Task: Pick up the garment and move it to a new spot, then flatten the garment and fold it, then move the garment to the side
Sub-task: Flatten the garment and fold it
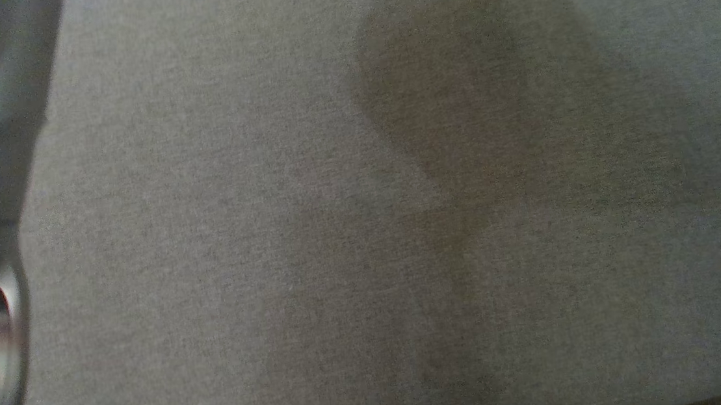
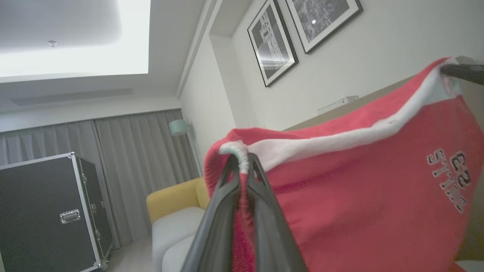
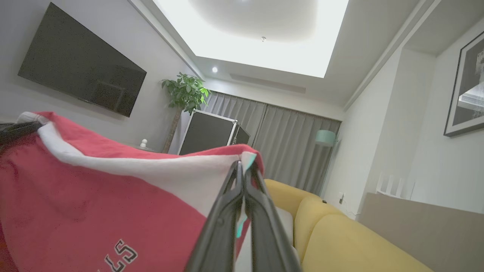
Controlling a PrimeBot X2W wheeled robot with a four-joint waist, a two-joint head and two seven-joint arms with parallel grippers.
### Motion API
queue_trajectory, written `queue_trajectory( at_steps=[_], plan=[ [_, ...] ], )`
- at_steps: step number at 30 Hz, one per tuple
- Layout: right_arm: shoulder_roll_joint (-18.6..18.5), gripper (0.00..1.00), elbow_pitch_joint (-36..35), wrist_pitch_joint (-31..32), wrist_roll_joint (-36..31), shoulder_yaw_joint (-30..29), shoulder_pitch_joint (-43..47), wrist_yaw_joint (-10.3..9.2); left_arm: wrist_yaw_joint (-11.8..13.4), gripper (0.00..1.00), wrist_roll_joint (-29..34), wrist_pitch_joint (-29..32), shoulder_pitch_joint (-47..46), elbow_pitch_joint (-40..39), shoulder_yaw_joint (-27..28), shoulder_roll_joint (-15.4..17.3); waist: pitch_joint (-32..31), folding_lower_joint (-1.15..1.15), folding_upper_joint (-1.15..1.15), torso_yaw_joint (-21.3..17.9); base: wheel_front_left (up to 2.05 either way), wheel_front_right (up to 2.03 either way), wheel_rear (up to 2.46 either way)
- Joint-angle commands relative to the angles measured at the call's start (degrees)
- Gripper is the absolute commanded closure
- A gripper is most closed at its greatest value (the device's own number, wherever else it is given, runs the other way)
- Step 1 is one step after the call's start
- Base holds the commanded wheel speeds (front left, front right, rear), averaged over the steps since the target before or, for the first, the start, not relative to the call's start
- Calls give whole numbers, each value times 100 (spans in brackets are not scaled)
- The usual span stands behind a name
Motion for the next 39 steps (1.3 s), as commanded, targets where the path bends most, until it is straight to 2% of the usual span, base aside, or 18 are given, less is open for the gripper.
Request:
queue_trajectory(
  at_steps=[1,6,10,16,26,32,36,39],
  plan=[
    [-103,100,-136,-4,-15,-74,220,-4,-27,100,80,-14,139,-140,127,216,124,-2,0,69,0,0,0],
    [-245,100,-400,-4,114,-159,1239,-4,-127,100,202,-16,1376,-622,82,362,223,-2,0,128,0,0,0],
    [-299,100,-591,-4,385,-171,2436,-4,-147,100,300,-16,2620,-1058,15,518,169,-2,0,147,0,0,0],
    [-539,100,-934,-4,884,-185,4454,-4,-151,100,464,-17,4602,-1592,-136,572,-215,-2,0,205,0,0,0],
    [-686,100,-1802,-4,1083,-992,7388,-4,-71,100,864,-17,7034,-2184,-29,539,-1021,-2,0,234,0,0,0],
    [-742,100,-2391,50,837,-1835,8244,-4,-18,100,856,-17,7624,-2747,162,521,-1063,-2,0,353,0,0,0],
    [-608,100,-2581,379,638,-2155,8071,-4,-53,100,741,-17,7332,-2880,265,330,-882,-2,0,552,0,0,0],
    [-545,100,-2548,689,666,-2115,7561,-4,-89,100,571,51,6868,-2634,236,146,-680,-2,0,725,0,0,0]
  ],
)
